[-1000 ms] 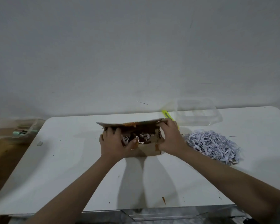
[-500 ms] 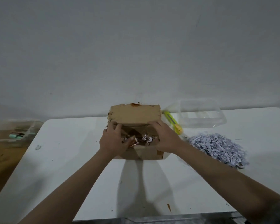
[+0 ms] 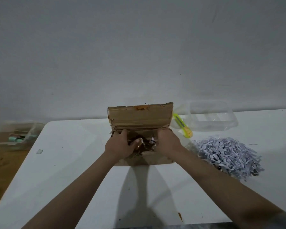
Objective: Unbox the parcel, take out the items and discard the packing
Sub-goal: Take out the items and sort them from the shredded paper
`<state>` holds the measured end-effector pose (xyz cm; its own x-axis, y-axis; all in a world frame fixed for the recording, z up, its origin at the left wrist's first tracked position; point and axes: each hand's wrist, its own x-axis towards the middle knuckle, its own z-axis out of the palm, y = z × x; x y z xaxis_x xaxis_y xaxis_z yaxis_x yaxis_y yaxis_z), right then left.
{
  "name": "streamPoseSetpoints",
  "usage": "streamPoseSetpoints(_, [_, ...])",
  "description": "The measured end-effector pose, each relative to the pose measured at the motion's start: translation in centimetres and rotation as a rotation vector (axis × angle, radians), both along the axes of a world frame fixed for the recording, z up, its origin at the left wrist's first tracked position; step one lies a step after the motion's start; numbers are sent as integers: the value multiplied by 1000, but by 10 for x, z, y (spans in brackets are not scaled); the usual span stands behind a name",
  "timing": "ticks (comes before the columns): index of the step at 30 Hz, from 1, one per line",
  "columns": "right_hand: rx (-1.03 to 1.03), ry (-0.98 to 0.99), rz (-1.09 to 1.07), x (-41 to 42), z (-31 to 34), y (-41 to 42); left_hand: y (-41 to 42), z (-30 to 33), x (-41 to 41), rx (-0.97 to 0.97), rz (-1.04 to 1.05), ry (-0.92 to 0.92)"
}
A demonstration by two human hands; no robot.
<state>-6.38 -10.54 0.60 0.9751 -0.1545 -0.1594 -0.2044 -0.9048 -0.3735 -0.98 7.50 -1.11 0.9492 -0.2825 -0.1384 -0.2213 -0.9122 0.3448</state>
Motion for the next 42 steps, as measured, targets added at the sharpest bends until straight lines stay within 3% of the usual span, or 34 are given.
streamPoseSetpoints(3, [-63, 86, 54, 7, 1, 3, 0, 5, 12, 22, -66, 185])
streamPoseSetpoints(6, [-78, 202, 97, 14, 1, 4, 4, 15, 21, -79, -57, 388])
streamPoseSetpoints(11, [-33, 270, 170, 15, -4, -3, 8, 26, 25, -155, -172, 480])
streamPoseSetpoints(14, [166, 157, 169, 14, -9, -11, 13, 25, 21, -227, -255, 401])
streamPoseSetpoints(17, [378, -193, 48, 9, -7, -15, 19, 21, 14, -421, -313, 210])
streamPoseSetpoints(19, [440, -468, -7, 5, -10, -19, 23, 16, 10, -541, -337, 22])
streamPoseSetpoints(21, [435, -608, -18, 2, -16, -22, 28, 10, 8, -593, -320, -135])
streamPoseSetpoints(27, [147, -406, 12, 5, -23, -19, 30, -2, 5, -454, -295, -312])
streamPoseSetpoints(32, [-23, -331, 34, 8, -23, -17, 24, -1, 8, -257, -264, -181])
streamPoseSetpoints(42, [-48, -348, 34, 10, -26, -18, 31, 6, 14, -397, -302, -48])
